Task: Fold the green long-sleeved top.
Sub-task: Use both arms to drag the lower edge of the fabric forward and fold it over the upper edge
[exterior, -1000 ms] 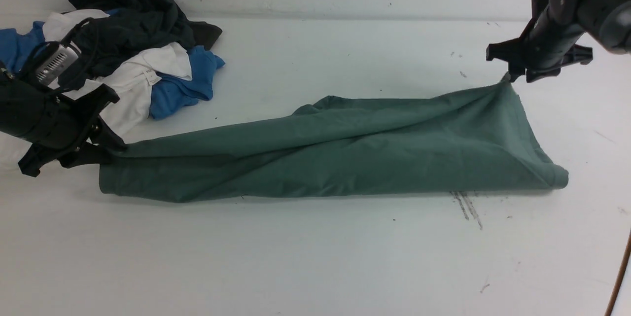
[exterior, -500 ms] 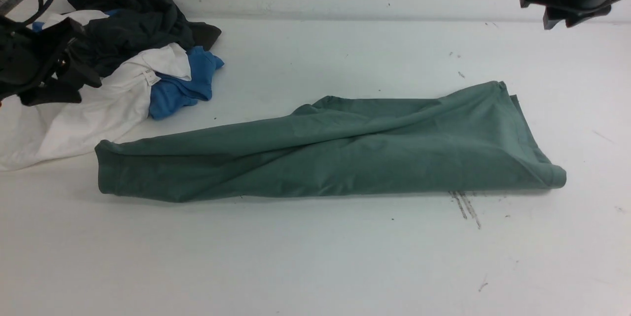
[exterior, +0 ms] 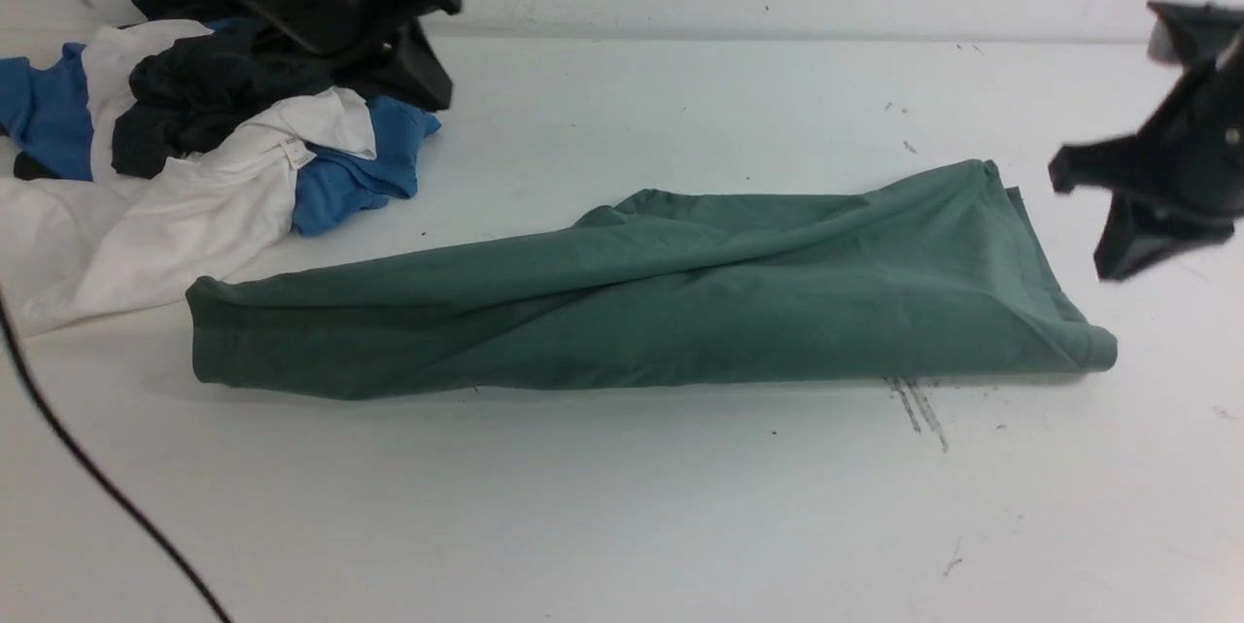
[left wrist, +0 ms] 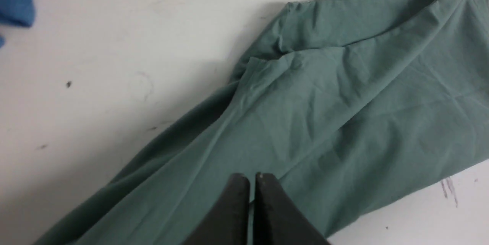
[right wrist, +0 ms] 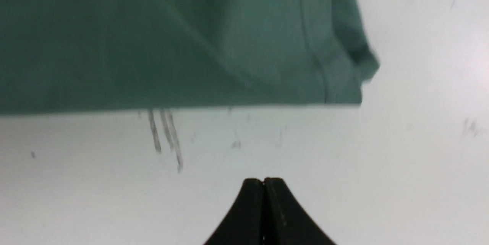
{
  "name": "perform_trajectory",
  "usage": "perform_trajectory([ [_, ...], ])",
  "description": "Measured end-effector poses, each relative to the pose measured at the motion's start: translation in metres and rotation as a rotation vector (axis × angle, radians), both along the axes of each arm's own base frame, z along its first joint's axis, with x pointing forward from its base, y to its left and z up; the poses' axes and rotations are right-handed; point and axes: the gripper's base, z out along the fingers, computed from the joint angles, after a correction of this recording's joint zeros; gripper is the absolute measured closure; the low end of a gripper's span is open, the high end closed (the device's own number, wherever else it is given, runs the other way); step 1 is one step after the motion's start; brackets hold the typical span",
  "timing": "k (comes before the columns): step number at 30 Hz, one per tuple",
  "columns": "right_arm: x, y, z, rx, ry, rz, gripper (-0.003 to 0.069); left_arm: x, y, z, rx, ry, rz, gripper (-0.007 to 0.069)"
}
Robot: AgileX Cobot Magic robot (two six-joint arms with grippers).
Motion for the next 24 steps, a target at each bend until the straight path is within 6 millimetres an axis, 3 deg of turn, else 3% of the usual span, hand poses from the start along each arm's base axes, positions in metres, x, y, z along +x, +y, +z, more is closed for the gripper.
perform_trajectory([
  [4, -0.036, 0.0, -0.032, 0.007, 0.137, 0.004, 0.0673, 0.027, -0.041, -0.035, 0.019, -0.026, -0.062, 0.0526],
  [12, -0.051, -0.001, -0.053, -0.001, 0.198, 0.006, 0.0673, 0.05, -0.087, -0.106, 0.03, -0.038, -0.102, 0.0319],
  [19, -0.047, 0.001, -0.053, 0.017, 0.155, -0.006, 0.0673, 0.053, -0.11, -0.144, 0.072, -0.088, -0.198, 0.0281],
  [24, -0.046, 0.001, -0.053, 0.019, 0.145, -0.008, 0.0673, 0.052, -0.116, -0.152, 0.08, -0.083, -0.22, 0.0291],
])
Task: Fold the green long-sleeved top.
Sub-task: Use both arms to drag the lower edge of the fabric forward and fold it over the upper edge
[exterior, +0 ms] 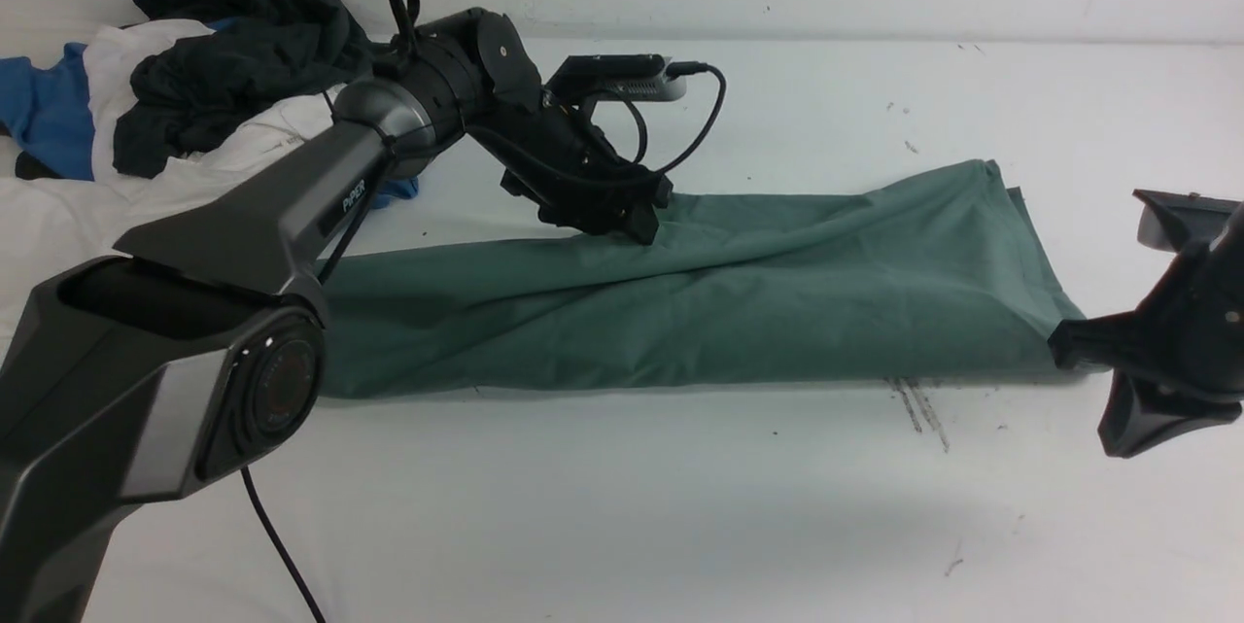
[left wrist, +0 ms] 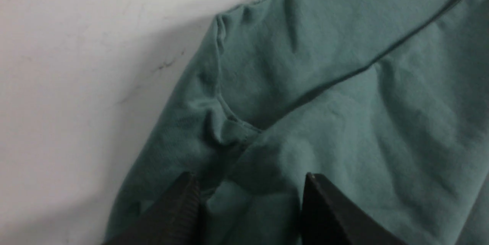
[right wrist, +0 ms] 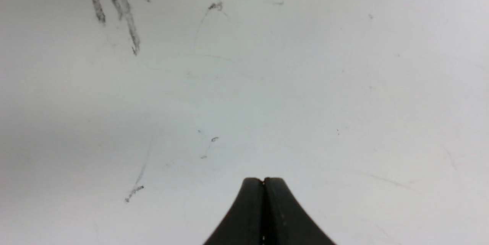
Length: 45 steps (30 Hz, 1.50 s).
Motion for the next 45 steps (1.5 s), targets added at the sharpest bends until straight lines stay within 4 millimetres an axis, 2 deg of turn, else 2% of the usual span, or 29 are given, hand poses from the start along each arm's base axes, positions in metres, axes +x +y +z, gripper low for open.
perform_trajectory([
  [4, 0.0, 0.0, 0.0, 0.0, -0.002, 0.0, 0.0673, 0.0, 0.0, 0.0, 0.0, -0.001, 0.0, 0.037],
  [5, 0.0, 0.0, 0.0, 0.0, -0.005, -0.001, 0.0673, 0.0, 0.0, 0.0, -0.001, -0.003, 0.001, 0.0438],
  [8, 0.001, 0.0, 0.0, 0.001, -0.01, -0.002, 0.0673, 0.0, 0.0, 0.0, 0.0, -0.005, 0.0, 0.0568],
  [12, 0.001, 0.0, 0.0, 0.002, -0.014, -0.003, 0.0673, 0.003, 0.002, 0.008, -0.007, -0.031, 0.004, 0.0606],
  [19, 0.002, 0.0, 0.0, 0.001, -0.025, -0.004, 0.0673, 0.014, 0.003, 0.033, -0.044, -0.162, 0.04, 0.0607],
  [29, 0.004, 0.002, 0.001, 0.021, -0.045, -0.016, 0.0673, 0.016, 0.004, 0.034, -0.014, -0.215, 0.017, 0.0591],
  [31, 0.004, 0.002, 0.001, 0.021, -0.048, -0.016, 0.0673, 0.017, 0.005, 0.034, -0.009, -0.211, 0.029, 0.0577],
  [36, 0.005, 0.002, 0.001, 0.021, -0.056, -0.017, 0.0673, 0.018, 0.011, 0.031, 0.011, -0.169, 0.115, 0.0443],
  [39, 0.005, 0.002, 0.001, 0.021, -0.059, -0.017, 0.0673, 0.016, 0.02, 0.036, 0.04, -0.137, 0.13, 0.035],
  [41, 0.005, 0.002, 0.001, 0.021, -0.059, -0.017, 0.0673, 0.012, 0.033, 0.05, 0.056, -0.103, 0.135, 0.0298],
  [43, 0.006, 0.002, 0.001, 0.021, -0.06, -0.017, 0.0673, 0.007, 0.048, 0.068, 0.069, -0.067, 0.135, 0.0284],
  [44, 0.006, 0.002, 0.001, 0.021, -0.06, -0.017, 0.0673, 0.005, 0.052, 0.07, 0.074, -0.053, 0.134, 0.0285],
  [45, 0.006, 0.002, 0.001, 0.021, -0.063, -0.018, 0.0673, -0.001, 0.069, 0.09, 0.083, -0.028, 0.141, 0.0303],
])
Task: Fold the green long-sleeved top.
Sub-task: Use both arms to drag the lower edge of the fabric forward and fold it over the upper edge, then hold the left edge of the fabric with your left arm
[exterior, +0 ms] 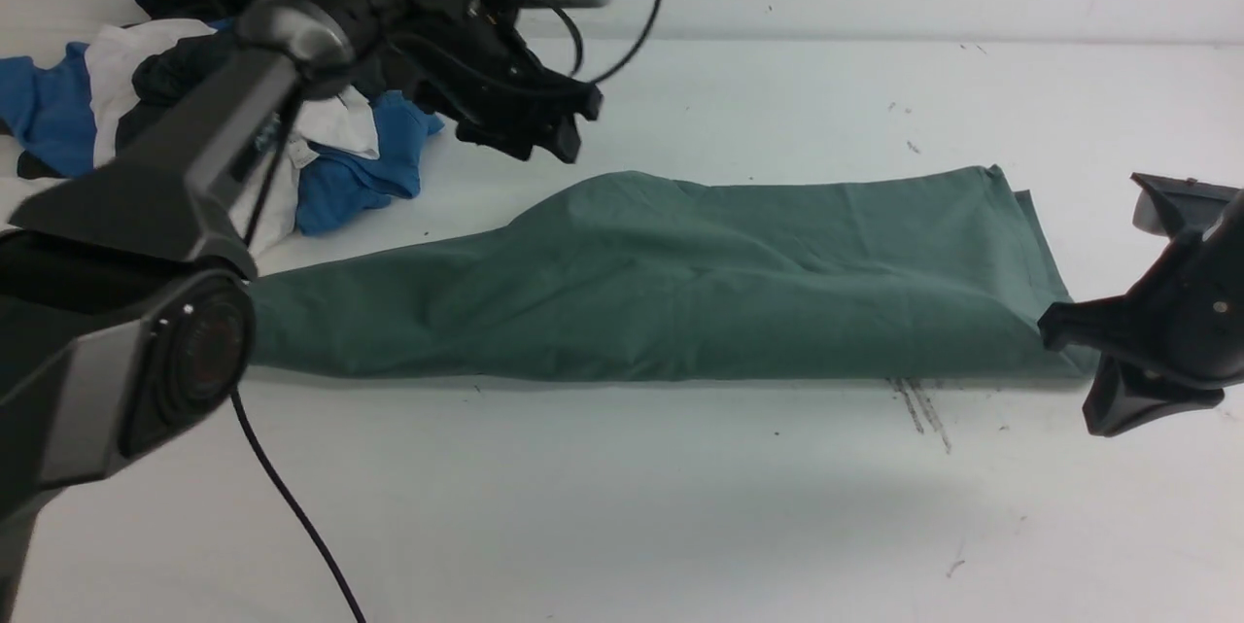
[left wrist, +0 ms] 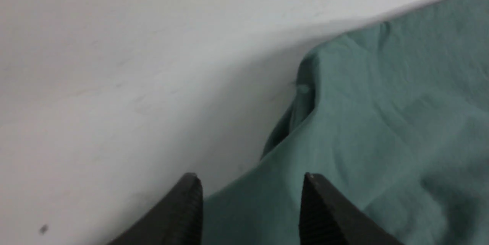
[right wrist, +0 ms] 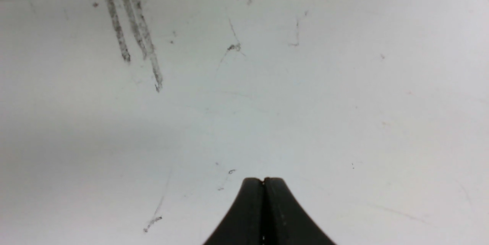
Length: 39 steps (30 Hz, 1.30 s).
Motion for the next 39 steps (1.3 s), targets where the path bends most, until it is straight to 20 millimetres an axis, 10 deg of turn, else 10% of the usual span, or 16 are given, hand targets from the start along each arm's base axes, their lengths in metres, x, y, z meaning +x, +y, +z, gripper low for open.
perform_trajectory([
  [9, 0.0, 0.0, 0.0, 0.001, -0.003, 0.0, 0.0673, -0.02, 0.113, 0.08, -0.036, -0.079, 0.207, 0.0613],
  [20, 0.001, 0.0, -0.002, 0.0, 0.0, -0.001, 0.0673, -0.129, 0.195, 0.011, -0.034, 0.365, 0.381, 0.0624],
  [39, 0.002, 0.001, -0.007, 0.005, 0.02, 0.005, 0.0673, -0.104, 0.192, -0.05, -0.019, 0.368, 0.455, 0.022],
])
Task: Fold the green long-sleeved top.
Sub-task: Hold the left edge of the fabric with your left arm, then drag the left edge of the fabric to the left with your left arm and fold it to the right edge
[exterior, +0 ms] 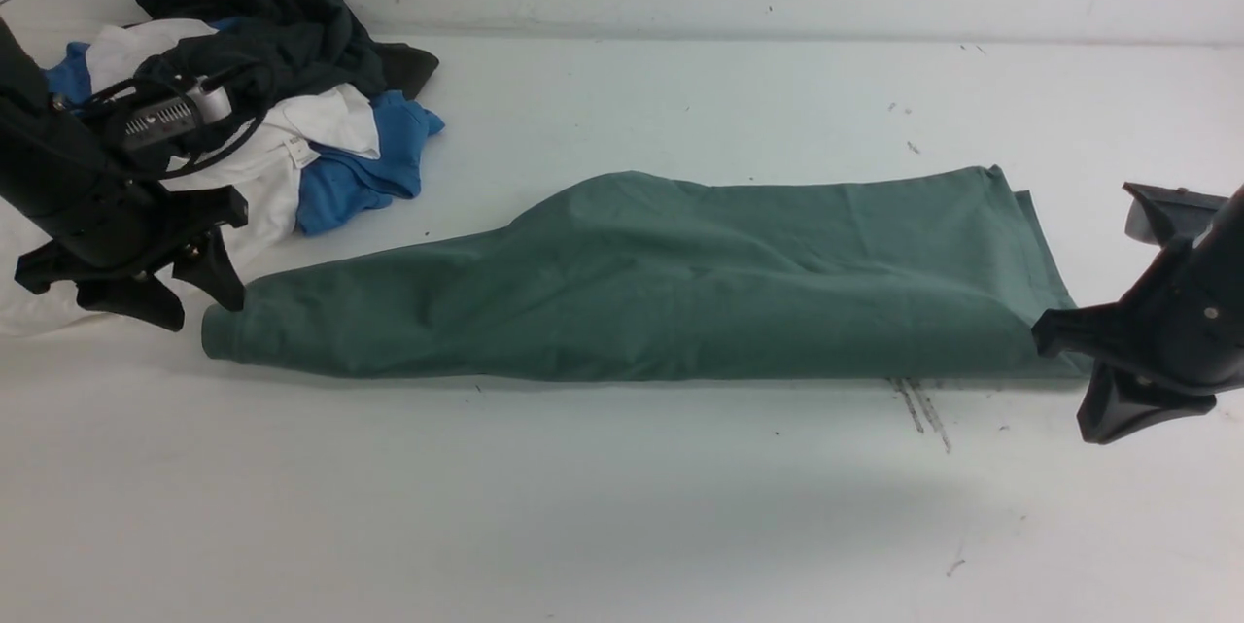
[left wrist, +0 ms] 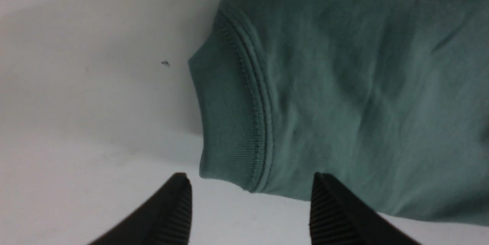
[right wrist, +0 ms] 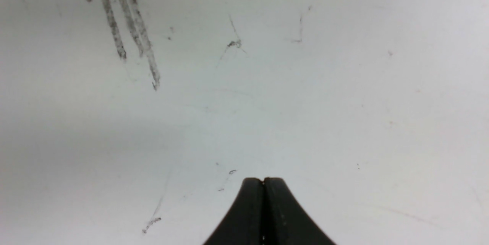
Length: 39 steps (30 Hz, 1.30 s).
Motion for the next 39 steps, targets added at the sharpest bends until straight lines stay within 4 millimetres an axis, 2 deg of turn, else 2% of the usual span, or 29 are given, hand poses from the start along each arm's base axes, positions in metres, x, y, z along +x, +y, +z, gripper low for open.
perform_trajectory([
  [3, 0.0, 0.0, 0.0, 0.001, 0.002, 0.0, 0.0673, 0.002, 0.0, -0.011, -0.005, 0.025, 0.0, 0.0176],
  [7, 0.0, 0.0, 0.0, 0.001, 0.002, 0.0, 0.0673, 0.004, 0.0, -0.027, -0.019, 0.069, -0.001, 0.0165],
  [12, 0.0, 0.0, 0.0, 0.001, -0.001, -0.001, 0.0673, 0.007, -0.01, -0.046, -0.035, 0.119, -0.026, 0.017],
  [15, 0.0, 0.0, 0.0, 0.001, -0.005, -0.002, 0.0673, 0.009, -0.016, -0.047, -0.032, 0.107, -0.034, 0.0211],
  [16, 0.001, 0.0, 0.0, 0.001, -0.006, -0.002, 0.0673, 0.01, -0.017, -0.047, -0.034, 0.105, -0.035, 0.0249],
  [18, 0.001, 0.0, 0.0, 0.001, -0.011, -0.002, 0.0673, 0.01, -0.021, -0.048, -0.042, 0.106, -0.037, 0.0398],
  [19, 0.001, 0.0, 0.0, 0.001, -0.011, -0.002, 0.0673, 0.01, -0.021, -0.048, -0.043, 0.106, -0.038, 0.0426],
  [20, 0.001, 0.0, 0.0, 0.001, -0.011, -0.002, 0.0673, 0.01, -0.021, -0.046, -0.044, 0.103, -0.04, 0.0517],
  [21, 0.001, 0.0, 0.0, 0.0, -0.012, 0.006, 0.0673, 0.009, -0.021, -0.042, -0.038, 0.091, -0.049, 0.0571],
  [22, 0.001, 0.0, 0.0, 0.0, -0.012, 0.005, 0.0673, 0.009, -0.021, -0.04, -0.037, 0.088, -0.05, 0.0576],
  [24, 0.0, 0.0, 0.0, -0.001, -0.007, 0.014, 0.0673, 0.007, -0.02, -0.026, -0.022, 0.056, -0.066, 0.0596],
  [30, -0.005, 0.0, 0.0, 0.001, 0.053, 0.029, 0.0673, -0.013, -0.007, 0.04, 0.028, -0.071, -0.066, 0.0598],
  [32, -0.008, 0.0, 0.001, -0.001, 0.069, 0.035, 0.0673, -0.02, -0.003, 0.052, 0.034, -0.084, -0.061, 0.0598],
  [34, -0.015, -0.002, 0.013, -0.019, 0.063, 0.05, 0.0673, -0.038, 0.007, 0.083, 0.05, -0.122, -0.043, 0.0598],
  [35, -0.016, -0.002, 0.014, -0.021, 0.058, 0.051, 0.0673, -0.04, 0.008, 0.086, 0.051, -0.125, -0.042, 0.0598],
  [39, -0.033, -0.002, 0.048, -0.026, -0.047, 0.052, 0.0673, -0.077, 0.011, 0.148, 0.087, -0.243, -0.024, 0.0598],
])
